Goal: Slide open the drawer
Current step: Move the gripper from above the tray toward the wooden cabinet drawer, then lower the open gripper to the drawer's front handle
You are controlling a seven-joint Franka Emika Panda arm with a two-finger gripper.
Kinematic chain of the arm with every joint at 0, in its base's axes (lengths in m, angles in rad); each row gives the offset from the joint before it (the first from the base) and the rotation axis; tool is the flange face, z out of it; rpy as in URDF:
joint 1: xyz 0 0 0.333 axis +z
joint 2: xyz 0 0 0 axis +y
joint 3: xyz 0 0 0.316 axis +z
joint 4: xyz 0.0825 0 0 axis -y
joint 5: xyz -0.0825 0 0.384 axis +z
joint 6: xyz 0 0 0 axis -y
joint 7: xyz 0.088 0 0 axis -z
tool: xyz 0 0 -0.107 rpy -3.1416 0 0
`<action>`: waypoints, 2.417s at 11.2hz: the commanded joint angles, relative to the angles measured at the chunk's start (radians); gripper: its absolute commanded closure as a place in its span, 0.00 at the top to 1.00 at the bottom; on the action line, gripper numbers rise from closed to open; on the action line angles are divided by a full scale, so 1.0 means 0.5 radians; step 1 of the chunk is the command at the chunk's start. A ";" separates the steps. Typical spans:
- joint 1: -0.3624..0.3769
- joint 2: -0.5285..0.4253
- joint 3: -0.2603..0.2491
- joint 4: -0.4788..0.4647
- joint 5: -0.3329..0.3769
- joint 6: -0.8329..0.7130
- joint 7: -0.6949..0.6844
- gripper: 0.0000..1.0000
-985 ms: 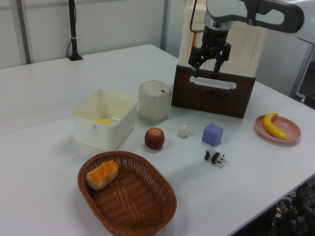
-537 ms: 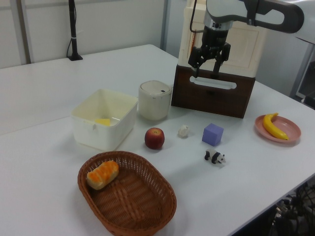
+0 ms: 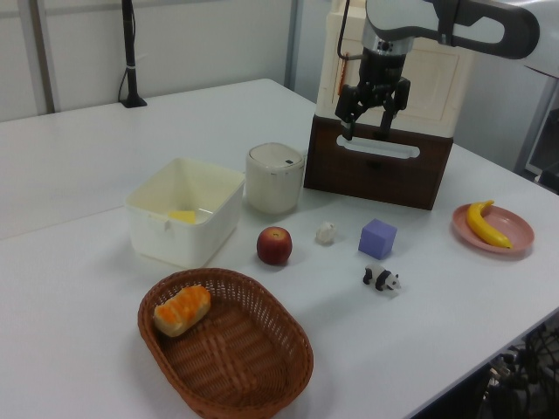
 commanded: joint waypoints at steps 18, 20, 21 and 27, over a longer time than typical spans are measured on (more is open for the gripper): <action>-0.334 0.351 -0.006 -0.049 -0.327 0.925 -1.203 1.00; -0.389 0.351 -0.002 -0.049 -0.321 0.925 -1.403 1.00; -0.392 0.372 -0.005 -0.055 -0.327 0.922 -1.440 1.00; -0.398 0.513 -0.006 -0.046 -0.419 0.996 -1.447 1.00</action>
